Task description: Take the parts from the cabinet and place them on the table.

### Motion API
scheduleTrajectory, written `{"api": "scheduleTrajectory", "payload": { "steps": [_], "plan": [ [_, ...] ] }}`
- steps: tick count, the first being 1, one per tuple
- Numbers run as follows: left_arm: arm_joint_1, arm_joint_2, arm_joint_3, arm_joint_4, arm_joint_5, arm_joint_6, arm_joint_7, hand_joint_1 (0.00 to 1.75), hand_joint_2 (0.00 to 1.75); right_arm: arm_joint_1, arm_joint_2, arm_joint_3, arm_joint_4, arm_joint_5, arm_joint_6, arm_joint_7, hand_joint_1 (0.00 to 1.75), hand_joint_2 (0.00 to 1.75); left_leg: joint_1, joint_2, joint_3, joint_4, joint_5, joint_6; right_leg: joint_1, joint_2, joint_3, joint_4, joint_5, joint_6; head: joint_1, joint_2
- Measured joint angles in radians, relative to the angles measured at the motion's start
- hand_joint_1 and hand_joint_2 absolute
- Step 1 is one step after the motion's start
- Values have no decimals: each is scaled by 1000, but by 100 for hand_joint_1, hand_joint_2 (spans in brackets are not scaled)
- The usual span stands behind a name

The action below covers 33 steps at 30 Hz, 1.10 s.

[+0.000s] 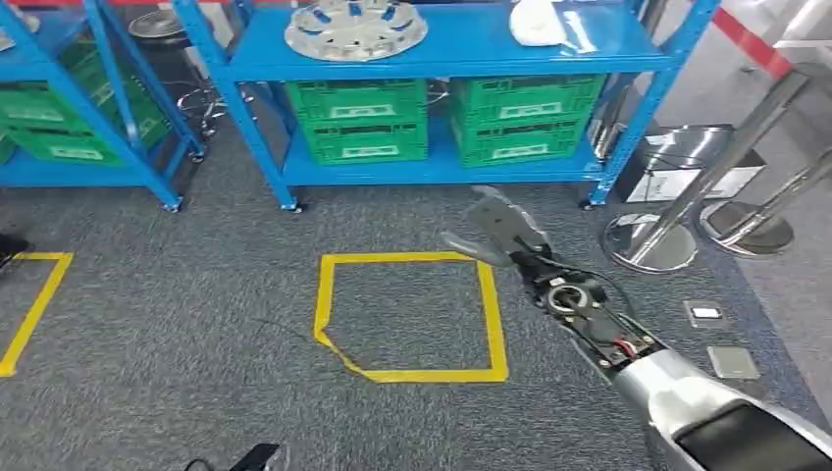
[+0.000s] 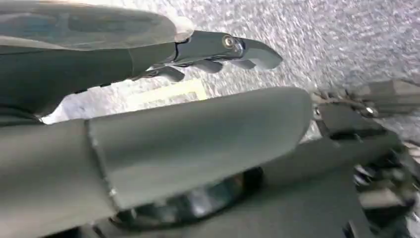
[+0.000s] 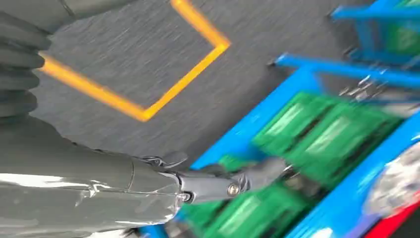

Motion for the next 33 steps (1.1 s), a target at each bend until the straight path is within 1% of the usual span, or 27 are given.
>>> {"api": "scheduleTrajectory", "payload": {
  "steps": [1, 3, 4, 5, 6, 8, 9, 10, 11, 12, 13, 14, 15, 16, 18, 19, 20, 21, 22, 24, 25, 26, 28, 29, 30, 31, 33],
  "plan": [
    [2, -1, 4, 0, 0, 0, 0, 0, 0, -12, 4, 6, 6, -11, 0, -1, 0, 0, 3, -4, 5, -6, 2, 5, -1, -1, -27, 51, -25, 4, 0, 0],
    [12, -2, 8, 0, 0, -2, 1, 0, 0, -27, 12, 21, 19, -26, 0, -1, 0, 0, 6, -6, 11, -7, -4, 2, -3, -1, -119, 210, -84, 12, 0, 0],
    [17, -2, 10, 0, 0, -2, 2, 0, 0, -24, 16, 28, 24, -31, -2, 0, 0, 0, 7, -6, 19, -7, -9, -2, -6, -2, -153, 261, -93, 18, 0, 0],
    [21, -2, 10, 1, 0, -2, 3, 0, 0, -18, 16, 35, 28, -39, -4, 4, 0, 0, 10, -6, 29, -6, -15, -9, -12, -3, -169, 268, -76, 27, 0, 0],
    [23, -2, 10, 1, -3, -2, 3, 0, 0, -16, 17, 42, 31, -43, -8, 8, 0, 0, 13, -6, 40, -5, -23, -16, -18, -4, -162, 229, -40, 30, 1, 0],
    [23, -3, 10, 1, -5, 0, -2, 0, 0, -18, 17, 48, 34, -50, -17, 12, 0, 0, 24, -7, 65, 8, -39, -33, -29, -9, -109, 64, 79, 38, 0, 0],
    [24, -2, 11, 1, -5, 4, -5, 0, 0, -16, 17, 51, 35, -54, -18, 15, 0, 0, 27, -5, 72, 15, -54, -45, -32, -9, -96, 14, 106, 47, 0, 0],
    [19, 1, 11, 3, -6, 6, -5, 0, 0, -18, 17, 58, 41, -56, -20, 18, 0, 0, 28, -4, 70, 25, -58, -52, -19, -9, -112, 11, 73, 39, 0, 0],
    [17, 0, 11, 4, -6, 6, -5, 0, 0, -18, 18, 64, 41, -56, -19, 22, 0, 0, 23, -2, 53, 35, -67, -62, -18, -7, -90, -5, 66, 9, 0, 0],
    [21, 0, 11, 4, -6, 6, -5, 0, 0, -10, 21, 67, 40, -56, -19, 22, 0, 0, 25, 0, 44, 37, -67, -64, -15, -7, -99, 6, 69, 2, -8, 0],
    [16, 0, 11, 4, -6, 6, -6, 0, 0, -10, 24, 71, 40, -56, -19, 23, 0, 0, 25, 1, 49, 32, -70, -70, -13, -7, -105, 15, 62, -6, -8, 0],
    [16, -1, 11, 4, -6, 6, -7, 0, 0, -12, 23, 72, 40, -56, -23, 23, 0, 0, 27, 2, 52, 40, -71, -74, -17, -5, -100, 12, 60, -10, -8, 0],
    [18, -1, 11, 4, -5, 6, -7, 0, 0, -16, 23, 72, 39, -56, -23, 22, 0, 0, 28, 6, 24, 85, -62, -76, -18, -2, -92, 6, 55, -17, -8, 0],
    [17, -2, 11, 4, -3, 6, -8, 0, 0, -21, 24, 73, 40, -57, -23, 22, 0, 0, 27, 7, -23, 158, -59, -78, -18, 0, -86, 4, 53, -20, -11, 0],
    [16, -2, 11, 4, -3, 6, -8, 0, 0, -19, 24, 80, 42, -57, -23, 23, 0, 0, 25, 8, -145, 327, -114, -85, -13, 0, -74, -2, 45, -31, -12, 0],
    [18, -2, 11, 4, -3, 6, -8, 0, 0, -15, 24, 82, 43, -57, -23, 23, 0, 0, 24, 8, -192, 380, -139, -86, -9, 0, -69, -2, 40, -37, -12, 0],
    [20, -2, 11, 4, 0, 6, -8, 0, 0, -12, 24, 85, 46, -60, -23, 24, 0, 0, 23, 8, -222, 397, -138, -82, -5, 0, -63, -3, 34, -41, -12, 0],
    [23, -2, 11, 4, 2, 7, -7, 0, 0, -11, 24, 89, 46, -61, -24, 23, 0, 0, 19, 8, -225, 363, -102, -73, -3, 3, -54, -3, 29, -44, -12, 0],
    [25, -2, 11, 4, 3, 8, -8, 0, 0, -12, 24, 91, 46, -64, -24, 22, 0, 0, 12, 8, -208, 296, -52, -59, 0, 6, -47, -3, 25, -46, -12, 0],
    [25, 1, 11, 5, 6, 9, -8, 0, 0, -15, 26, 95, 46, -69, -24, 20, 0, 0, -8, 7, -143, 111, 66, -24, 3, 10, -36, -6, 18, -47, -12, 0],
    [25, 8, 11, 6, 8, 10, -8, 0, 0, -16, 26, 96, 47, -72, -25, 18, 0, 0, -18, 8, -129, 72, 62, -4, 5, 12, -33, -6, 15, -43, -12, 0],
    [22, 8, 11, 6, 8, 10, -8, 0, 0, -16, 26, 97, 47, -74, -26, 18, 0, 0, -21, 6, -127, 61, 46, -8, 3, 13, -35, -8, 12, -39, -12, 0],
    [24, 7, 11, 6, 8, 10, -11, 0, 0, -17, 28, 101, 47, -74, -26, 17, 0, 0, -24, 5, -120, 63, 59, -5, 2, 12, -32, -12, 5, -28, -13, 0],
    [25, 6, 11, 6, 9, 10, -11, 0, 0, -20, 29, 102, 47, -74, -27, 17, 0, 0, -14, 3, -118, 55, 66, -40, 11, 9, -30, -7, 0, -50, -10, 0],
    [27, 6, 11, 6, 9, 10, -11, 0, 0, -25, 29, 103, 47, -74, -29, 16, 0, 0, -15, 3, -117, 57, 65, -43, 9, 9, -29, -8, -1, -50, -10, 0],
    [26, 7, 11, 7, 8, 10, -11, 0, 0, -26, 29, 104, 47, -76, -31, 16, 0, 0, -16, 2, -117, 59, 61, -37, 9, 9, -26, -11, -1, -49, -10, 0],
    [25, 7, 11, 7, 8, 10, -11, 0, 0, -27, 29, 106, 47, -77, -32, 17, 0, 0, -16, 1, -117, 61, 59, -34, 9, 9, -22, -15, -2, -47, -10, 0]
  ]
}}
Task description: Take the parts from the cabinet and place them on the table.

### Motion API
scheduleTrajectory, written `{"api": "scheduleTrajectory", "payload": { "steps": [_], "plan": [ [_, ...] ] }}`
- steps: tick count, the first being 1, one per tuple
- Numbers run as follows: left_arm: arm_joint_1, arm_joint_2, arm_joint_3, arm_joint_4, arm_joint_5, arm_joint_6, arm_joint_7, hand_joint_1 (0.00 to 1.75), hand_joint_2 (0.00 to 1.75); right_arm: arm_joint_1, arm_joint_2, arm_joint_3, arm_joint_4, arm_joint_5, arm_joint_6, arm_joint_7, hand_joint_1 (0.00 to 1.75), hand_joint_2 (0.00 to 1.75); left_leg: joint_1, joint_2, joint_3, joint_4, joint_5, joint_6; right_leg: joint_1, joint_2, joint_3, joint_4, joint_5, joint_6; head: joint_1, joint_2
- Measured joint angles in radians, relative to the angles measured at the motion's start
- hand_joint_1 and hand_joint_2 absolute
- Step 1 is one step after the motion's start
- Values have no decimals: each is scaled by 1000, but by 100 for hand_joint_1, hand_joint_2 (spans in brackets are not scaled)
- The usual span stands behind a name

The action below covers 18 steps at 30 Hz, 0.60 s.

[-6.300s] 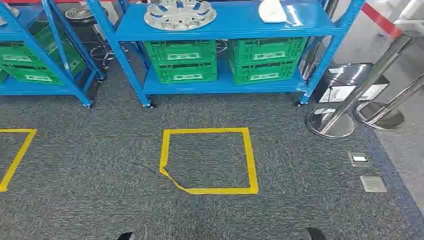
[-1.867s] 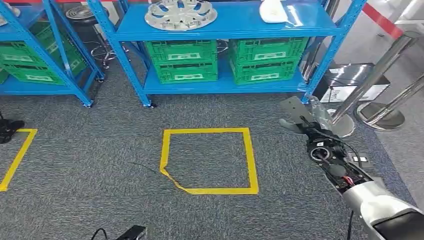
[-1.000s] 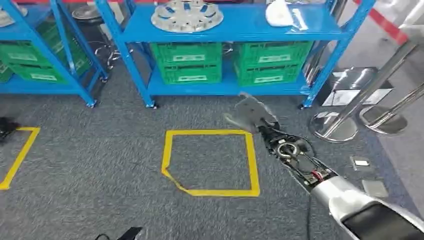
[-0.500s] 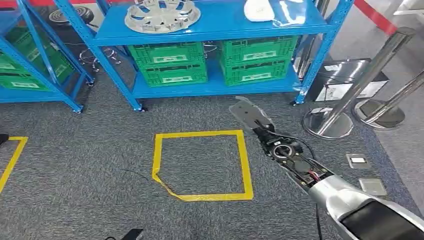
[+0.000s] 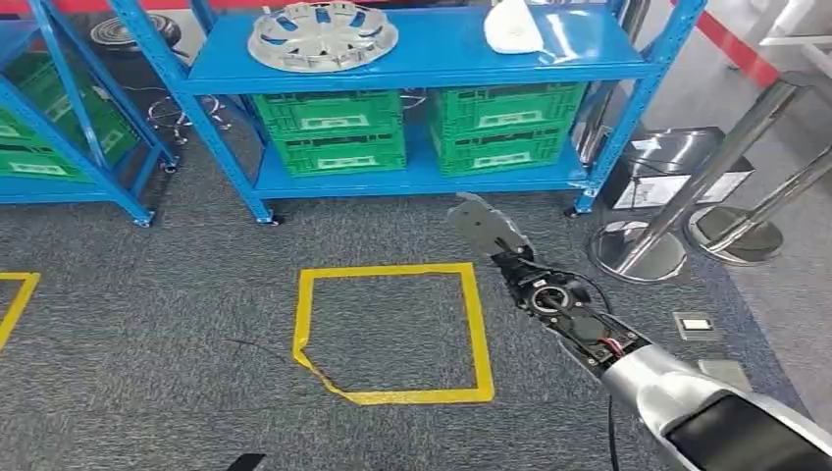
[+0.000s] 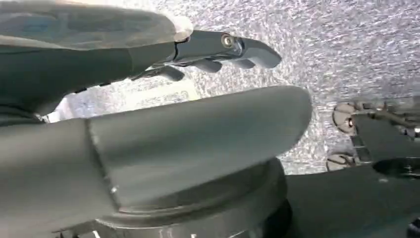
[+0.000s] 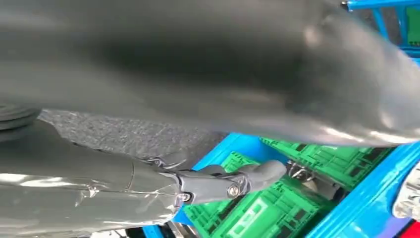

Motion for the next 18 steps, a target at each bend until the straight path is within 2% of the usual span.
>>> {"api": "scheduleTrajectory", "payload": {
  "steps": [5, 7, 18],
  "plan": [
    [-1, -3, 0, 0, 0, 0, 0, 0, 0, 0, 0, 6, 0, 0, 0, 1, 0, 0, 0, 0, 0, 1, -4, 6, 0, 0, 5, -8, 1, 6, 0, 0],
    [-1, -3, 0, 0, 0, 0, 0, 0, 0, -1, 0, 8, 0, 0, 0, 1, 0, 0, 0, 0, 0, 1, -4, 7, 0, -1, 5, -10, 2, 12, 0, 0],
    [-3, -3, 0, 0, 2, 0, 0, 0, 0, -1, 0, 17, 0, 0, 0, 1, 0, 0, 2, 0, 3, 0, -4, 7, -2, -1, 6, -10, 2, 12, 0, 0]
  ]
}}
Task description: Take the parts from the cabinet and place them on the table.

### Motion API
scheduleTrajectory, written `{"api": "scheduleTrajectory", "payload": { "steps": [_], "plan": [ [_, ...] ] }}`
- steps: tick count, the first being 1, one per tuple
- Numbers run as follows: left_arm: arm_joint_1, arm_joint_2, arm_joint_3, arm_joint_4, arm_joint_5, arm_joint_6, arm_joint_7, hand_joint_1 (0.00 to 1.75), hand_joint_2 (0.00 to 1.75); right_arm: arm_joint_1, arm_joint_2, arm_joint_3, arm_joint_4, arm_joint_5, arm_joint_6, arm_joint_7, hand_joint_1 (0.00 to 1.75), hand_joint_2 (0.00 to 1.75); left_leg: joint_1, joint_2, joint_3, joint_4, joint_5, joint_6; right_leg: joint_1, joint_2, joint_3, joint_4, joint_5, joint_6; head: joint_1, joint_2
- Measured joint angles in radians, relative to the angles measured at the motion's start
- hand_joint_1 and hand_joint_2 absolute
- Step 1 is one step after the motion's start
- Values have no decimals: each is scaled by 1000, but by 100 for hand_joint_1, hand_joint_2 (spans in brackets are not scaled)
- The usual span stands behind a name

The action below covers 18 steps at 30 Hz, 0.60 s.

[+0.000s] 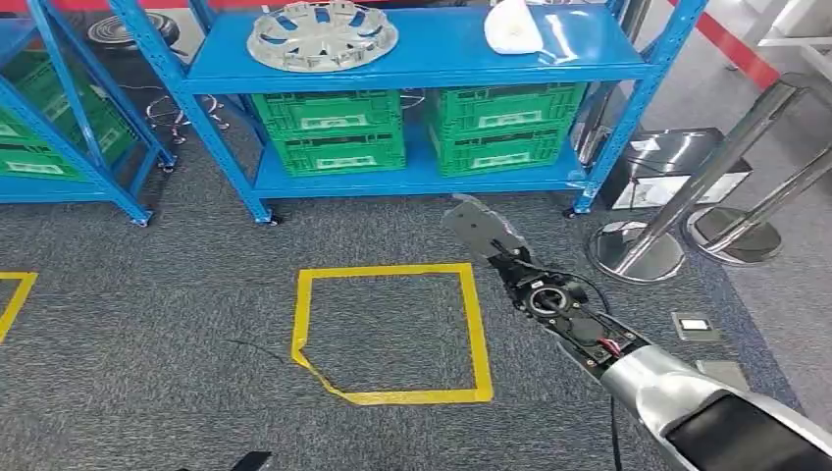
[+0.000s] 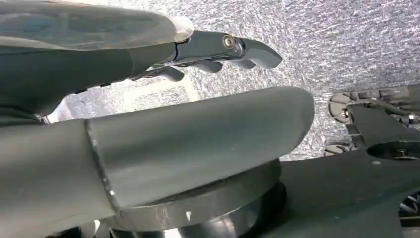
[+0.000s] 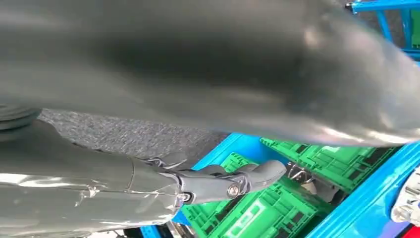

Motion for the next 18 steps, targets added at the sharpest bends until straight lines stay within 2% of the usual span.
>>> {"api": "scheduleTrajectory", "payload": {
  "steps": [17, 18],
  "plan": [
    [0, 0, 0, 0, 0, -2, 0, 0, 0, 0, 0, 1, 0, 0, 0, -1, 0, 0, 1, 0, 2, -1, 0, 0, 2, 0, 2, 0, -1, -1, 0, 0],
    [0, 2, 0, 0, 0, -4, 0, 0, 0, 0, 0, 2, 0, 0, 0, -3, 0, 0, -5, 0, 1, 5, -7, 11, -2, 0, 4, -5, -2, 4, 0, 0]
  ]
}}
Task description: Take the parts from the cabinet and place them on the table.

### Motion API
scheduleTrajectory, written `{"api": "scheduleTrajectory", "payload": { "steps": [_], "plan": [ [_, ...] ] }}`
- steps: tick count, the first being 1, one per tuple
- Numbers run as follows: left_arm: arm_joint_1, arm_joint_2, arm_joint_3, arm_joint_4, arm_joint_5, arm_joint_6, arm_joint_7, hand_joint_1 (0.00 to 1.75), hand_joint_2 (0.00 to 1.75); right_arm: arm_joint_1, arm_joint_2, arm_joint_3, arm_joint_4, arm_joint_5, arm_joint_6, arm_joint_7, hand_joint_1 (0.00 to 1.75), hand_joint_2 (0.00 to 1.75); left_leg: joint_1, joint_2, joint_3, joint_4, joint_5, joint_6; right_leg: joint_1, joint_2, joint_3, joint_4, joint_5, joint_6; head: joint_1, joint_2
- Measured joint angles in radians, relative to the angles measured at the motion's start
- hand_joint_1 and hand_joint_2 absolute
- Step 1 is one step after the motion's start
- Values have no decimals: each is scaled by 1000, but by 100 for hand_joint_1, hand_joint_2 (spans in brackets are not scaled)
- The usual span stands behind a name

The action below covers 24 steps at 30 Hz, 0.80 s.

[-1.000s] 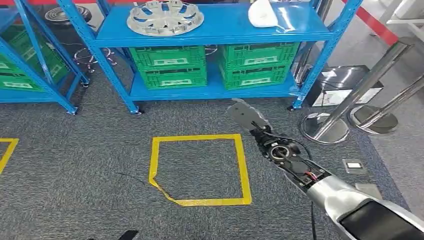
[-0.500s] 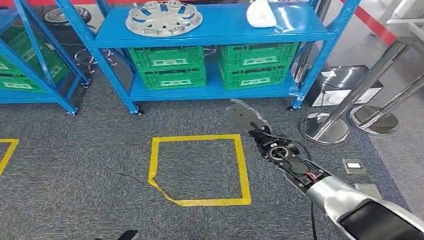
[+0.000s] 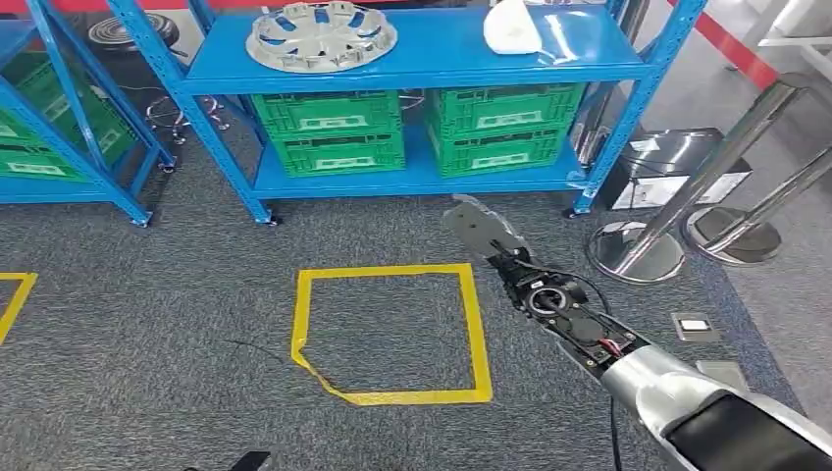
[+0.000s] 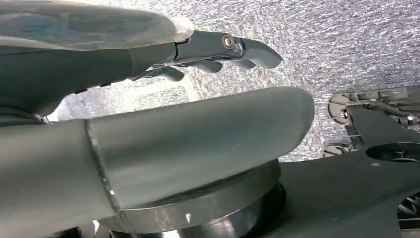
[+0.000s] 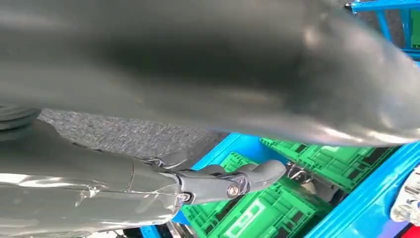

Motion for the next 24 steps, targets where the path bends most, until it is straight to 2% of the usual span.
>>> {"api": "scheduleTrajectory", "payload": {
  "steps": [3, 4, 5, 6, 7, 9, 10, 11, 12, 13, 14, 15, 16, 17, 18, 20, 21, 22, 24],
  "plan": [
    [0, 2, 0, 0, 1, -8, 0, 0, 0, -2, 0, 2, 0, 0, -1, -2, 0, 0, -1, 0, 5, -8, -3, 10, 0, 1, 15, -2, 4, 7, 0, 0],
    [-1, 2, 0, 0, 1, -10, -1, 0, 0, -2, 0, 3, 0, 0, -2, -2, 0, 0, -1, 3, 16, -18, -3, 14, 1, 0, 16, 5, 15, 14, 0, 0],
    [0, 2, 0, 0, 2, -11, -1, 0, 0, -5, 0, 4, 0, 0, -2, -2, 0, 0, 9, 3, 33, -31, 0, 17, 5, 0, 21, 2, 6, 16, 0, 0],
    [0, 0, 0, 0, 2, -11, -1, 0, 0, -7, 0, 4, 0, 0, -2, -3, 0, 0, 11, 3, 44, -40, 2, 18, 2, -6, 19, 19, -11, 17, 1, 0],
    [-1, 1, 0, 0, 2, -11, -1, 0, 0, -11, 0, 5, 0, 1, -2, -3, 0, 0, 13, 4, 49, -42, 2, 19, 2, -8, 0, 63, -42, 20, 2, 0],
    [-4, 1, 0, 0, 2, -11, -2, 0, 0, -10, 0, 5, 0, 1, -2, -3, 0, 0, 14, 5, 50, -41, 1, 19, -4, -8, -83, 224, -122, 34, 2, 0],
    [-4, 1, 0, 0, 2, -11, -2, 0, 0, -6, 0, 6, 0, 1, -2, -3, 0, 0, 16, 5, 50, -41, -1, 18, -8, -9, -120, 290, -146, 39, 2, 0],
    [-4, 1, 0, 0, 2, -11, -2, 0, 0, -3, 0, 6, 0, 1, -2, -3, 0, 0, 19, 4, 51, -39, -2, 15, -12, -10, -136, 308, -143, 41, 2, 0],
    [-4, 1, 0, 0, 2, -11, -2, 0, 0, -2, 0, 7, 0, 1, -2, -3, 0, 0, 23, 3, 52, -36, -5, 11, -16, -11, -127, 278, -115, 46, 2, 0],
    [-2, 0, 0, 0, 2, -11, -2, 0, 0, -4, 0, 6, 0, 1, -2, -3, 0, 0, 29, 2, 53, -31, -10, 4, -21, -12, -99, 206, -69, 54, 2, 0],
    [-1, -1, 0, 0, 2, -11, -2, 0, 0, -6, 0, 6, 0, 1, -2, -3, 0, 0, 37, 1, 55, -22, -16, -5, -26, -13, -54, 102, -9, 62, 2, 0],
    [-1, -1, 0, 0, 3, -11, -2, 0, 0, -7, 0, 6, 0, 1, -2, -3, 0, 0, 39, 1, 55, -12, -23, -16, -34, -14, -23, 18, 30, 71, 3, 0],
    [-3, 4, 0, 1, 3, -11, -3, 0, 0, -6, 0, 7, 0, 1, -3, -3, 0, 0, 40, 1, 55, -7, -25, -23, -23, -10, -43, 22, -6, 64, 2, 0],
    [-4, 3, 0, 1, 3, -11, -3, 0, 0, -6, 0, 8, 0, 1, -2, -3, 0, 0, 38, 1, 48, -3, -28, -30, -23, -16, -40, 25, -19, 37, 3, 0],
    [-3, 3, 0, 1, 3, -11, -3, 0, 0, -2, 0, 10, 0, 1, -2, -3, 0, 0, 35, 2, 48, -2, -31, -37, -21, -14, -33, 30, 14, 25, 1, 0],
    [-2, 3, 0, 1, 3, -11, -3, 0, 0, -5, 0, 11, 0, 1, -3, -2, 0, 0, 37, 2, 58, -6, -27, -48, -20, -15, -27, 28, 17, 6, 1, 0],
    [-2, 3, 0, 1, 3, -11, -3, 0, 0, -9, 0, 11, 0, 1, -3, -3, 0, 0, 38, 5, 54, 6, -37, -51, -23, -14, -20, 24, 20, 1, 0, 0],
    [-4, 3, 0, 1, 3, -11, -3, 0, 0, -12, 0, 11, 0, 1, -3, -4, 0, 0, 38, 6, 29, 57, -64, -53, -23, -14, -18, 23, 21, -1, 0, 0],
    [-6, 3, 0, 1, 3, -11, -3, 0, 0, -10, 0, 11, 0, 1, -3, -3, 0, 0, 36, 6, -59, 223, -135, -55, -17, -13, -18, 23, 18, -5, 0, 0]
  ]
}}
